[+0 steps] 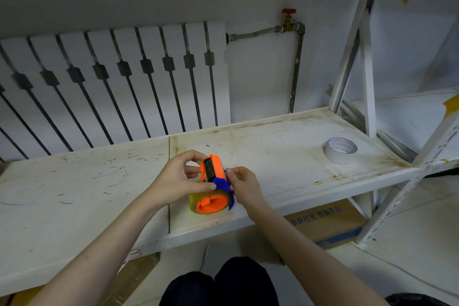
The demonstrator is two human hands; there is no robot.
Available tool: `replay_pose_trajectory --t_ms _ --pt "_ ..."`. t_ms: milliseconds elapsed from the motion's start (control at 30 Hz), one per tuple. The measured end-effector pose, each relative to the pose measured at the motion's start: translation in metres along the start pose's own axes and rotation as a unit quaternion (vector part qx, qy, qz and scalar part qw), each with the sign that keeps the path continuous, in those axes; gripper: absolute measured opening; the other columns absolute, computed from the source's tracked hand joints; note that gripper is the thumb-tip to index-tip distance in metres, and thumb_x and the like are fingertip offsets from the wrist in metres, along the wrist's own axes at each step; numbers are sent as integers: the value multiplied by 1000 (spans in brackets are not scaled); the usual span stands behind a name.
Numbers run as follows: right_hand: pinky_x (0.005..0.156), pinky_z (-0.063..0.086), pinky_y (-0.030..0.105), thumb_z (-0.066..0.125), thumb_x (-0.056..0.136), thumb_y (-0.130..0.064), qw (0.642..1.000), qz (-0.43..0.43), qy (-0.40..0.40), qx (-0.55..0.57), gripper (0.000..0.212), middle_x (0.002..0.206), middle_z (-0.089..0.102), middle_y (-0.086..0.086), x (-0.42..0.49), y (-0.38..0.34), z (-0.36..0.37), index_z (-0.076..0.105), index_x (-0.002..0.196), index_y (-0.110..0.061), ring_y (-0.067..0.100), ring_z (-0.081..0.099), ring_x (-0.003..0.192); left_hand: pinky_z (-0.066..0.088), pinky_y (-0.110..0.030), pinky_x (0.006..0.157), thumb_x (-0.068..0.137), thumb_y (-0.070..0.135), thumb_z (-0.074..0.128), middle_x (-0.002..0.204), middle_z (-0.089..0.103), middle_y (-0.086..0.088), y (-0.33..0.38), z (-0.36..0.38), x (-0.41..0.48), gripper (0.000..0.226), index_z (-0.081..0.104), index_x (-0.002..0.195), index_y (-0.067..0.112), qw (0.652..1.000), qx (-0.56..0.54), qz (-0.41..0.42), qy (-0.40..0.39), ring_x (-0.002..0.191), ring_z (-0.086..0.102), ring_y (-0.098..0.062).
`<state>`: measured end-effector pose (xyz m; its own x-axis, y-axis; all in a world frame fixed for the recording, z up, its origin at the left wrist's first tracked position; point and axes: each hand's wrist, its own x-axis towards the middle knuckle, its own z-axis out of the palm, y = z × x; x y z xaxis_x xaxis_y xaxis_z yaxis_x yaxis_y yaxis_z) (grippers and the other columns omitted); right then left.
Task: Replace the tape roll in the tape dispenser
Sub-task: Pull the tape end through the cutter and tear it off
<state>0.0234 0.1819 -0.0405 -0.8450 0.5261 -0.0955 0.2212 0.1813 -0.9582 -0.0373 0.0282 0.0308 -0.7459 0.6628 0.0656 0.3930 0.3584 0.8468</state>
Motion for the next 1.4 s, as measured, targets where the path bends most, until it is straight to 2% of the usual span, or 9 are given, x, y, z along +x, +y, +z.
replay_pose_trajectory --t_ms 100,200,333,433,600,833,1000,1233,1400 --pt "65 46 18 47 95 -36 1000 23 -5 -8 25 92 60 -2 2 2 0 56 100 -14 10 56 82 53 -32 88 50 35 87 111 61 2 0 -1 1 65 61 107 21 1000 6 1 2 99 66 -21" --pt "77 42 11 43 98 -29 996 -78 52 10 30 125 57 -1 -11 0 -6 51 124 -17 7 52 106 50 -23 82 61 24 85 111 59 2 1 -1 1 54 60 108 19 1000 11 -4 13 98 63 -16" --pt "103 32 13 26 98 -42 971 -225 -76 -20 51 145 34 -18 -33 -3 -8 26 146 -25 -10 32 129 48 -20 75 62 19 85 103 60 3 1 2 3 47 62 103 20 999 2 -5 36 97 63 -18" --pt "99 31 4 28 97 -44 962 -228 -144 -31 53 133 38 -27 -38 7 -7 24 146 -26 -18 36 122 54 -34 80 57 27 88 104 61 0 -2 5 6 51 63 102 20 997 14 -23 71 96 64 -22" --pt "105 44 43 42 88 -58 974 -146 -144 -98 62 134 54 1 -21 32 -18 42 137 -20 15 50 123 54 -42 83 50 39 85 102 63 -2 -1 15 10 57 61 97 17 982 -25 -87 165 92 63 -22" --pt "105 42 46 84 42 -60 970 -172 -103 -137 130 145 31 -9 -16 24 2 11 145 -32 15 35 133 49 -38 74 55 39 83 90 63 -2 14 36 21 53 52 92 16 954 -32 -157 253 87 61 -22" --pt "102 43 40 84 51 -49 969 -195 -94 -118 112 140 32 -8 -19 22 -2 18 141 -33 13 35 129 57 -43 79 57 39 83 101 66 -10 12 22 16 51 49 90 19 934 -134 -195 268 92 65 -25" --pt "83 54 29 69 65 -35 974 -93 -194 75 75 132 46 -1 -21 12 -32 33 130 -29 17 52 114 53 -44 90 73 43 72 116 58 -10 15 12 4 76 35 135 18 947 -217 -208 111 104 64 -29" --pt "72 50 25 64 80 -32 995 -60 -30 75 68 136 47 13 3 10 -80 34 137 -13 23 54 109 52 -33 76 86 39 61 111 64 -11 2 32 4 42 51 117 12 943 -192 -241 128 81 68 -20"
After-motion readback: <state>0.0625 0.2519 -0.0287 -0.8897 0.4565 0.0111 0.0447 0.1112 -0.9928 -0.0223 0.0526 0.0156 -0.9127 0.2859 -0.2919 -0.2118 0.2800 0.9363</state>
